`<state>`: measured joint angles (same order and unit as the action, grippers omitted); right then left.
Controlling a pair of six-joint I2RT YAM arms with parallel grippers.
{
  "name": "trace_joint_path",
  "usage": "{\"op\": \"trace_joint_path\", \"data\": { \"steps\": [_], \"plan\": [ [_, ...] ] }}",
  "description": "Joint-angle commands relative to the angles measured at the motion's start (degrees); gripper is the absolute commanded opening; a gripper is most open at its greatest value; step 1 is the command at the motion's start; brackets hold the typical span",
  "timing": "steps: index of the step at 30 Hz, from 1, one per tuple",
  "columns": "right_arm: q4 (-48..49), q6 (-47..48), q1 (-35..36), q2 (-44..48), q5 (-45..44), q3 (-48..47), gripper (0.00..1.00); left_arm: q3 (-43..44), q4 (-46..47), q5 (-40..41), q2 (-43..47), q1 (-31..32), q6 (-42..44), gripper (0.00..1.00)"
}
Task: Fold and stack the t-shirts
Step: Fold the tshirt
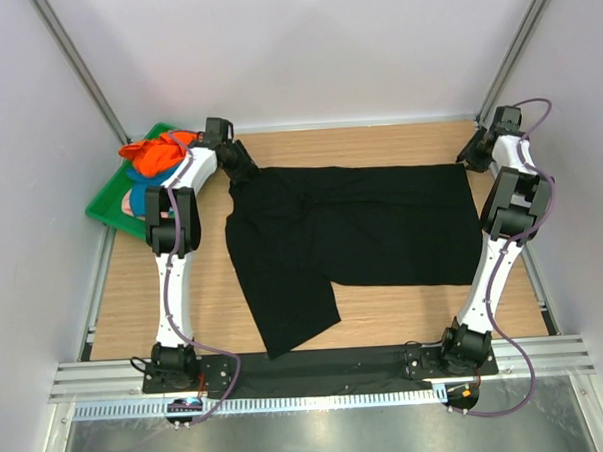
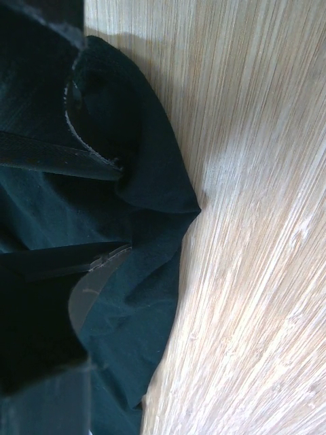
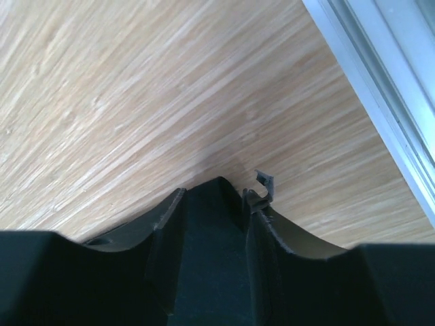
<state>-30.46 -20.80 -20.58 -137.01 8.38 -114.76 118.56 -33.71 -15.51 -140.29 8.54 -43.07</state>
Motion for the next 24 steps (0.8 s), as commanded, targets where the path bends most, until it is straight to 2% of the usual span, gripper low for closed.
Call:
{"op": "trace_joint_path", "data": {
  "steps": [1,8,11,13,15,20,24],
  "plan": [
    [0.8,1.4,0.5,-0.7,0.3,-3.6,0.42,-1.7,-3.6,0.0,0.5,0.2,1.3,0.43],
    [-0.4,-0.3,0.4,-3.0,-0.7,-4.8,0.29,-2.1,-3.7,0.5,0.2,0.2,1.3,0.42],
    [0.2,-1.3,0.4,-3.4,-0.7,-4.4,0.15,-2.0,-3.7,0.6,-0.1,0.2,1.3,0.42],
    [1.2,-2.3,0.4,-3.2,-1.7,-3.9,0.01,-1.9,-3.6,0.7,-0.1,0.2,1.3,0.42],
    [2.5,-4.4,0.4,-2.4,-3.2,-2.1,0.01,-1.9,-3.7,1.2,-0.2,0.2,1.3,0.42],
    [5.3,-10.7,0.4,1.6,-17.6,1.3,0.01,-2.4,-4.6,4.3,-0.4,0.0,0.7,0.36],
    [2.1,-12.3,0.4,-0.4,-23.5,-1.3,0.01,-1.6,-5.1,5.9,-1.1,-0.1,0.9,0.32]
  ]
}}
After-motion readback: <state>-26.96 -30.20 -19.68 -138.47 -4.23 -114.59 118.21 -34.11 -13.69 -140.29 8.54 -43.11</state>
